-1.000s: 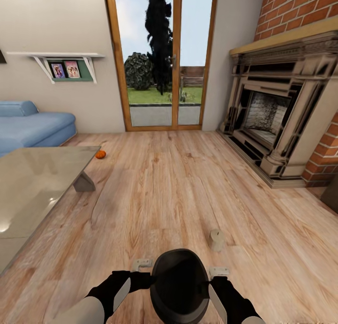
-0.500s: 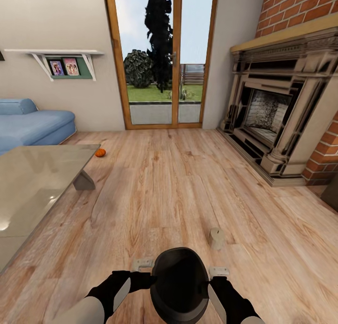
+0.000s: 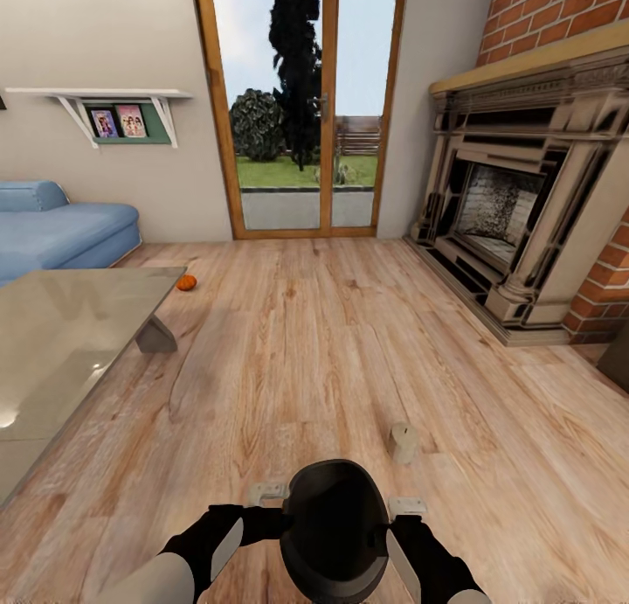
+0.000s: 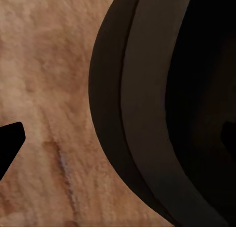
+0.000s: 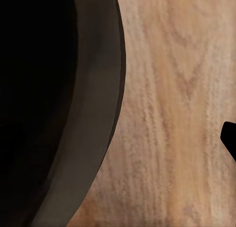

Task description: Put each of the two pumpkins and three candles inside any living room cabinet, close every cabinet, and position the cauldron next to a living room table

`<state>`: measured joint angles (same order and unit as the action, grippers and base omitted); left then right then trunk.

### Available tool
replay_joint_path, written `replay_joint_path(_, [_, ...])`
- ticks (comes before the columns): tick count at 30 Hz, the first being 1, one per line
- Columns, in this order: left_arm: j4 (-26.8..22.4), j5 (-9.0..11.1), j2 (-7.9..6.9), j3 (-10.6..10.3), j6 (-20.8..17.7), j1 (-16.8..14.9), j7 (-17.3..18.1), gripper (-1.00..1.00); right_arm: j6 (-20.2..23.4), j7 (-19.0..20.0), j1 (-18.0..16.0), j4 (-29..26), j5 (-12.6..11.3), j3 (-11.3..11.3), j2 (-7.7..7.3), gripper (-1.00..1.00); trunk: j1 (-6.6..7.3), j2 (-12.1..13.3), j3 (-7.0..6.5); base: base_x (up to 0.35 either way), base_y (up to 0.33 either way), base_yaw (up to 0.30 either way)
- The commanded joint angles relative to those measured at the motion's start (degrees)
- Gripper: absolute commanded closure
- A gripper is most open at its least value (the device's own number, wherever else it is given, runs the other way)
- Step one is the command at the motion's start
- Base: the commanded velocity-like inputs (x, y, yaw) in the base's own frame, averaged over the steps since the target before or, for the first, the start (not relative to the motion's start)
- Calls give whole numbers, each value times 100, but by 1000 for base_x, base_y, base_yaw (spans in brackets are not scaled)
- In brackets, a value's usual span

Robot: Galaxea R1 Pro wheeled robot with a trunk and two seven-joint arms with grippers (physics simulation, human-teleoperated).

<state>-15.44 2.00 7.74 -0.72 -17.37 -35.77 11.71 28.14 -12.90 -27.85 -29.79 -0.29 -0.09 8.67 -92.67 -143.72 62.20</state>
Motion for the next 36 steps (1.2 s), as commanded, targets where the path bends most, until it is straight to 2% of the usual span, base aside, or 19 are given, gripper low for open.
replay_joint_path(1, [-12,21,-1,-7,-38,0,9,-100,30,-20,-1,-9,-4,0,2,-100,-1,-4,28,0,0,0])
replay_joint_path(4, [-12,20,-1,-11,-38,0,14,-100,30,-20,-1,-9,-2,0,3,-100,-9,-8,94,0,0,0])
replay_joint_path(17, [-13,20,-1,-156,50,0,178,-100,26,-20,-1,-9,0,0,10,-100,-9,-8,94,0,0,0])
replay_joint_path(26, [-19,20,-1,-173,189,0,187,-100,27,-20,-1,-9,0,0,12,-100,-9,-8,94,0,0,0])
replay_joint_path(31, [-22,20,-1,-186,224,-4,178,-100,26,-20,-1,-9,1,3,12,-100,-22,-15,205,0,0,0])
replay_joint_path(36, [-28,20,-1,-190,298,-4,175,-100,26,-20,-1,-9,2,8,12,-100,-22,-15,205,0,0,0])
